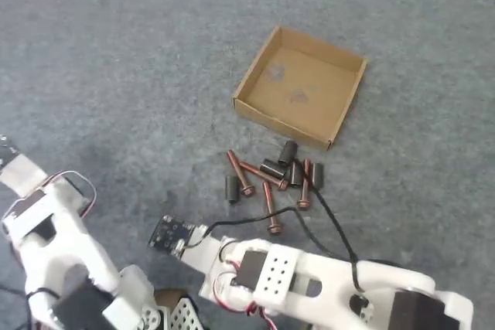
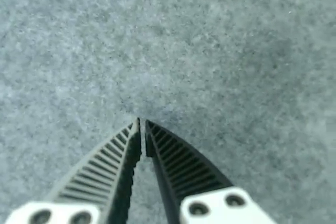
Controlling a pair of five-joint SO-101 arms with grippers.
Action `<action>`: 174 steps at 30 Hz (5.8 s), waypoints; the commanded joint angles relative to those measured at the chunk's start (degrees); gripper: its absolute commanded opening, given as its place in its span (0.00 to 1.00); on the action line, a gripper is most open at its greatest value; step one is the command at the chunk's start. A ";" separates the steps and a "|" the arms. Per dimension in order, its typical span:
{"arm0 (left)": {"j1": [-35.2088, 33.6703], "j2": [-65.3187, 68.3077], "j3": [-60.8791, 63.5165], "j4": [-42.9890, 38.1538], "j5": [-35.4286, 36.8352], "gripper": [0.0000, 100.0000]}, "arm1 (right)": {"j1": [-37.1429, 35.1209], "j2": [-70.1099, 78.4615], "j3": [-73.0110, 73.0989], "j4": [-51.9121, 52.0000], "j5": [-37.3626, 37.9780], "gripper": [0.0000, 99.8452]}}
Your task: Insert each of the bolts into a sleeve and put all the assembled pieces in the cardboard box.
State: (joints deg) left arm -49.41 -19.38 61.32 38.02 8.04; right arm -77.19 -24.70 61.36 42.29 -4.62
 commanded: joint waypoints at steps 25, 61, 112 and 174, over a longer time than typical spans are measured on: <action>1.32 0.09 -2.86 -1.32 0.00 0.02 | 19.38 -16.84 -5.89 9.89 9.23 0.01; 1.32 -0.18 -2.59 -1.32 -0.09 0.01 | 31.25 -5.32 -25.58 14.02 17.93 0.06; 1.41 -0.18 -2.51 -1.14 -0.09 0.01 | 61.41 20.62 -22.24 9.80 2.99 0.09; 1.58 -0.18 -2.59 -1.14 -2.02 0.01 | 66.68 22.81 -23.74 8.13 17.14 0.01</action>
State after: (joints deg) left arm -48.35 -19.38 61.32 38.02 7.52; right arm -14.15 -0.44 39.21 51.25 12.09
